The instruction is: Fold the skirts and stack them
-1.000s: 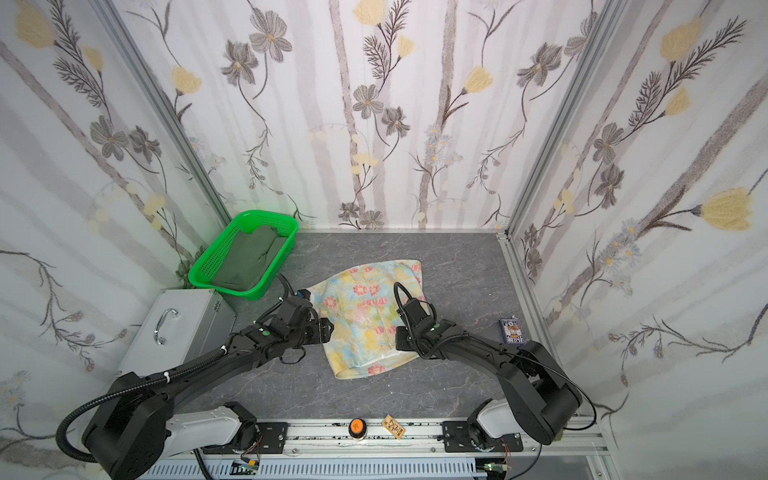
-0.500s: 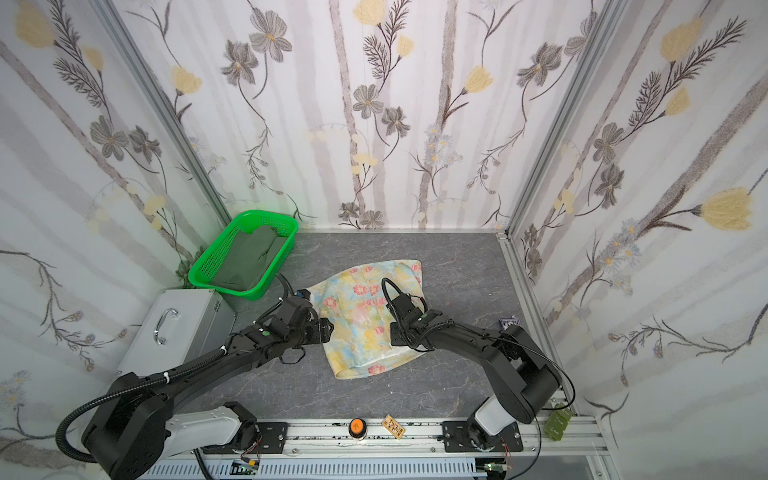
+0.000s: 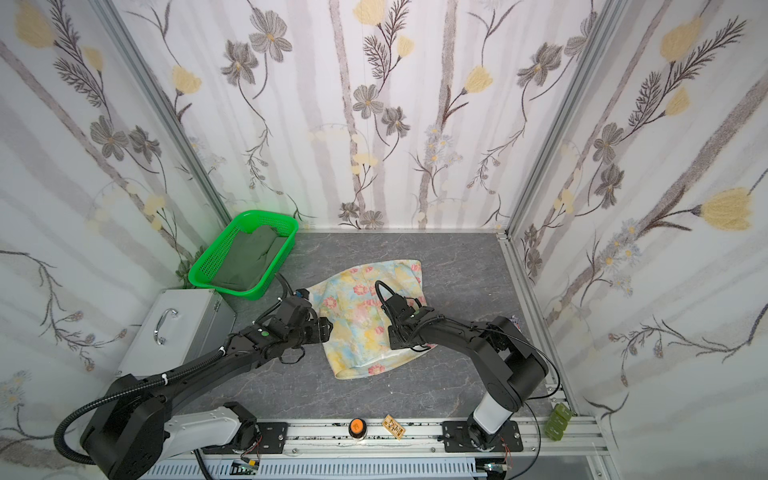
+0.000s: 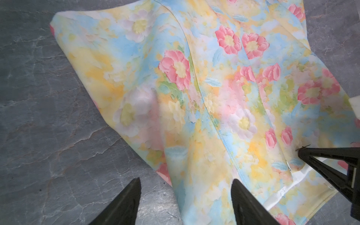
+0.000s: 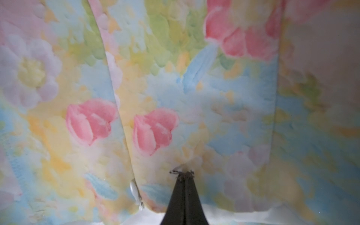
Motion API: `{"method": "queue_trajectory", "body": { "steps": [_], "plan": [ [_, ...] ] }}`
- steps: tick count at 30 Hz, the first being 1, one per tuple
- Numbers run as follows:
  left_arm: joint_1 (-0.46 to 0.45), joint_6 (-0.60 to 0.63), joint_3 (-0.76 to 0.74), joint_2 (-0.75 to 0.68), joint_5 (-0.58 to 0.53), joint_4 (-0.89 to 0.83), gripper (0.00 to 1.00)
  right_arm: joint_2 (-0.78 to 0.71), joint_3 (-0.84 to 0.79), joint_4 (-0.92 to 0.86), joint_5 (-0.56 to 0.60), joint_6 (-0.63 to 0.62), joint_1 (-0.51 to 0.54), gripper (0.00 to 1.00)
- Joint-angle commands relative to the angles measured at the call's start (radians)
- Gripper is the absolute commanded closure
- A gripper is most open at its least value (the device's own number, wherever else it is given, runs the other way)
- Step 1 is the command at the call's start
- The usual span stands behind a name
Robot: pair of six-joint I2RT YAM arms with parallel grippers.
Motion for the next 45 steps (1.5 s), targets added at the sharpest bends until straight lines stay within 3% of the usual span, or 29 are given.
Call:
{"method": "queue_trajectory", "body": {
  "steps": [1, 7, 9, 11, 12, 16, 19, 21, 25, 27, 29, 32, 34, 37, 41, 45],
  "plan": [
    [0.001, -0.003, 0.0, -0.003, -0.022, 0.02, 0.24, -0.027, 0.009, -0.002, 0.019, -0.002, 0.001, 1.0],
    [0.004, 0.0, 0.0, 0.001, -0.022, 0.021, 0.24, -0.085, 0.017, -0.028, 0.013, -0.008, 0.004, 1.0],
    [0.004, 0.0, 0.0, 0.001, -0.022, 0.021, 0.24, -0.085, 0.014, -0.033, 0.017, -0.016, 0.009, 0.67],
    [0.003, 0.002, 0.0, 0.004, -0.022, 0.023, 0.24, -0.063, 0.015, -0.037, 0.023, -0.027, 0.012, 0.5],
    [0.003, 0.002, 0.0, 0.006, -0.023, 0.023, 0.24, -0.05, 0.016, -0.038, 0.022, -0.033, 0.013, 0.44],
    [0.004, 0.0, -0.001, 0.006, -0.023, 0.024, 0.24, 0.009, 0.035, -0.041, 0.012, -0.061, 0.015, 0.38],
    [0.005, -0.003, -0.003, 0.006, -0.024, 0.024, 0.24, 0.045, 0.047, -0.04, 0.003, -0.072, 0.016, 0.4],
    [0.005, -0.004, -0.004, 0.006, -0.02, 0.024, 0.24, 0.061, 0.054, -0.041, -0.004, -0.075, 0.016, 0.5],
    [0.006, -0.007, -0.003, 0.006, -0.02, 0.026, 0.24, 0.066, 0.057, -0.042, -0.004, -0.072, 0.016, 0.82],
    [0.007, -0.007, -0.003, 0.006, -0.019, 0.026, 0.24, 0.054, 0.054, -0.044, -0.001, -0.068, 0.017, 0.9],
    [0.007, -0.006, -0.004, 0.007, -0.019, 0.026, 0.24, 0.041, 0.056, -0.05, -0.001, -0.068, 0.017, 0.88],
    [0.007, -0.003, -0.003, 0.009, -0.019, 0.027, 0.24, 0.031, 0.058, -0.057, 0.008, -0.07, 0.016, 0.58],
    [0.009, -0.002, -0.001, 0.011, -0.019, 0.027, 0.24, 0.03, 0.059, -0.062, 0.017, -0.071, 0.016, 0.56],
    [0.009, -0.003, 0.0, 0.013, -0.017, 0.029, 0.24, 0.028, 0.059, -0.065, 0.019, -0.069, 0.016, 0.62],
    [0.011, -0.003, -0.001, 0.014, -0.018, 0.03, 0.24, 0.024, 0.059, -0.065, 0.02, -0.067, 0.017, 0.81],
    [0.011, -0.003, -0.005, 0.013, -0.017, 0.031, 0.24, 0.017, 0.059, -0.068, 0.023, -0.065, 0.017, 0.92]
  ]
}}
